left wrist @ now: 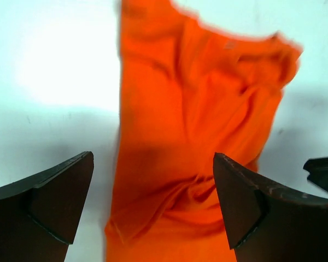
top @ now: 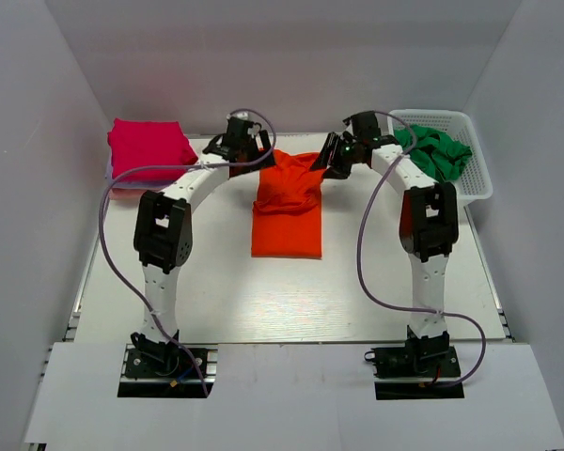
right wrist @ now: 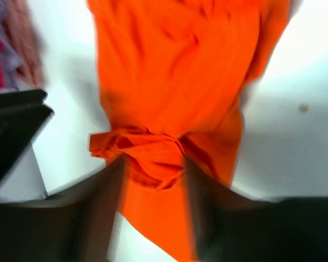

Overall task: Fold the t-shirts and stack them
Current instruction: Fold the folded rectangular tshirt in 1/3 of the way

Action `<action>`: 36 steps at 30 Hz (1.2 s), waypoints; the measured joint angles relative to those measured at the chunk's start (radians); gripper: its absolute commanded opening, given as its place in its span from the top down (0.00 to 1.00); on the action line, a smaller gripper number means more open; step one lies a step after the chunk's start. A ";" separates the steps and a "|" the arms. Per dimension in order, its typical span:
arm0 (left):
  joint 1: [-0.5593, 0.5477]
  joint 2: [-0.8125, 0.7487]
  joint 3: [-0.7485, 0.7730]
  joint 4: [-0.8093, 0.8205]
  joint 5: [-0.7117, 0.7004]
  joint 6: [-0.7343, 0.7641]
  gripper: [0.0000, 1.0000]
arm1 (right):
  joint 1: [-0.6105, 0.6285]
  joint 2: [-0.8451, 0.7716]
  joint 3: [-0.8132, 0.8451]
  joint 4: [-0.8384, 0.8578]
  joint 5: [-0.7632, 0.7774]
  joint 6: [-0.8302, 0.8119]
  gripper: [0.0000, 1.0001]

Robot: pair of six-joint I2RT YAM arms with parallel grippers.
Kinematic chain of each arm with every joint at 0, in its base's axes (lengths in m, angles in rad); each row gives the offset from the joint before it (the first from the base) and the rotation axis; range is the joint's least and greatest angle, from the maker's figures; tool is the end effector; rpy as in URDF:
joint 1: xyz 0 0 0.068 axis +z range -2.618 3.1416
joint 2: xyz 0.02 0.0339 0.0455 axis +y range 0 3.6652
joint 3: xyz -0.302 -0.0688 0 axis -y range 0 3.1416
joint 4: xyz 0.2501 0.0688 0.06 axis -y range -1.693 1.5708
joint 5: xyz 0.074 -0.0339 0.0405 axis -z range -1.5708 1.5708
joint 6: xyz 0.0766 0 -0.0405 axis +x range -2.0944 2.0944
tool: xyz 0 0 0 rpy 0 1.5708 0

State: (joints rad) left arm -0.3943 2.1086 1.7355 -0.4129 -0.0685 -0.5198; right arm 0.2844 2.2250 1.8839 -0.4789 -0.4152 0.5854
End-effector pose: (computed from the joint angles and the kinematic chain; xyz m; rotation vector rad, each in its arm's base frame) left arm 0.4967 -0.2010 0.2312 -0.1832 2.3773 -0.3621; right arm 0.5268 0.1862 0.2207 0.1687 2.4885 0.8875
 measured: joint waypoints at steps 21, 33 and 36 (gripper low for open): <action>0.026 -0.869 -0.794 -0.172 -0.021 -0.129 0.00 | 0.260 -0.179 -0.372 0.121 -0.081 -0.256 0.10; 0.026 -0.908 -0.815 -0.272 -0.075 -0.153 0.00 | 0.260 0.031 -0.133 0.290 -0.001 -0.187 0.10; 0.026 -0.908 -0.815 -0.280 -0.078 -0.153 0.00 | 0.252 0.069 -0.061 0.312 0.060 -0.151 0.10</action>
State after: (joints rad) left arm -0.3687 1.2003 0.9203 -0.6930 -0.1467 -0.6724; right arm 0.5365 2.2944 1.8229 -0.1665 -0.3550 0.4343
